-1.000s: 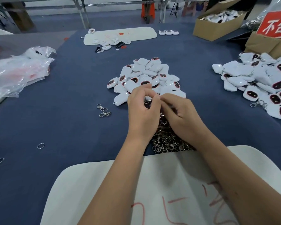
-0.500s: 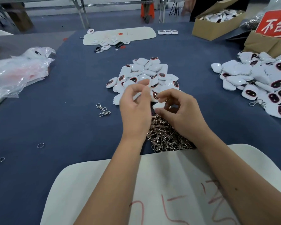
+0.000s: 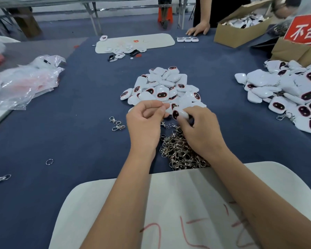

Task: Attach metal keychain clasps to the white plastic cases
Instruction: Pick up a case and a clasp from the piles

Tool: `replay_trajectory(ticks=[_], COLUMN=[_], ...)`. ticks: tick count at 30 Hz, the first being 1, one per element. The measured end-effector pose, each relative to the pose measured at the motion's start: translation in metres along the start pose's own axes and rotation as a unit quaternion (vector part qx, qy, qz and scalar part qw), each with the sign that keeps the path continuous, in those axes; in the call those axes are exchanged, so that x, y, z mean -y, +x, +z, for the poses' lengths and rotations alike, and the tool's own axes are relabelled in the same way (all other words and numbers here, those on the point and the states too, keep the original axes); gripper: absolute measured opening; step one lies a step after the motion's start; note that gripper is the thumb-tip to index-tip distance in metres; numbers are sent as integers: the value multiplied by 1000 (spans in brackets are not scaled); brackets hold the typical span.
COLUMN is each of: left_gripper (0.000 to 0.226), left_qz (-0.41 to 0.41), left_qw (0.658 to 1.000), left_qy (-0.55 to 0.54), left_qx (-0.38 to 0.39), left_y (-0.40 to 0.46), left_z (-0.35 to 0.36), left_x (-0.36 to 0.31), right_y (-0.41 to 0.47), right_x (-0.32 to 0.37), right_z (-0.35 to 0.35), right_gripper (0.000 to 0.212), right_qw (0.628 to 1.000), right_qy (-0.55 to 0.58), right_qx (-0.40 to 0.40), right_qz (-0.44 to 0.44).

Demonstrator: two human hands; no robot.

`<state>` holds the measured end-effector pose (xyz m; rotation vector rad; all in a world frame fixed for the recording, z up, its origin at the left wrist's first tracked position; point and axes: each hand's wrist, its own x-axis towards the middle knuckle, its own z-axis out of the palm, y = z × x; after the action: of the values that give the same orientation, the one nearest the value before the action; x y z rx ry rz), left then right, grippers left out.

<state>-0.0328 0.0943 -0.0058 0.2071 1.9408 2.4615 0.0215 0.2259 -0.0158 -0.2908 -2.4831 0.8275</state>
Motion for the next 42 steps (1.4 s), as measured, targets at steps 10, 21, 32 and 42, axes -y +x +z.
replay_trajectory(ticks=[10, 21, 32, 42], left_gripper=[16, 20, 26, 16], left_qz=[-26, 27, 67, 219], left_qw=[991, 986, 974, 931], left_qy=[88, 139, 188, 280], left_qx=[101, 90, 110, 80], left_y=[-3, -3, -6, -7], left_z=[4, 3, 7, 6], left_x=[4, 5, 2, 4], right_y=[8, 3, 2, 5], right_x=[-12, -2, -3, -8], right_z=[-13, -11, -10, -11], right_gripper=[16, 16, 18, 21], right_qw=[897, 960, 962, 942], right_qy=[421, 276, 264, 327], right_qx=[-45, 0, 40, 48], right_qz=[126, 45, 57, 67])
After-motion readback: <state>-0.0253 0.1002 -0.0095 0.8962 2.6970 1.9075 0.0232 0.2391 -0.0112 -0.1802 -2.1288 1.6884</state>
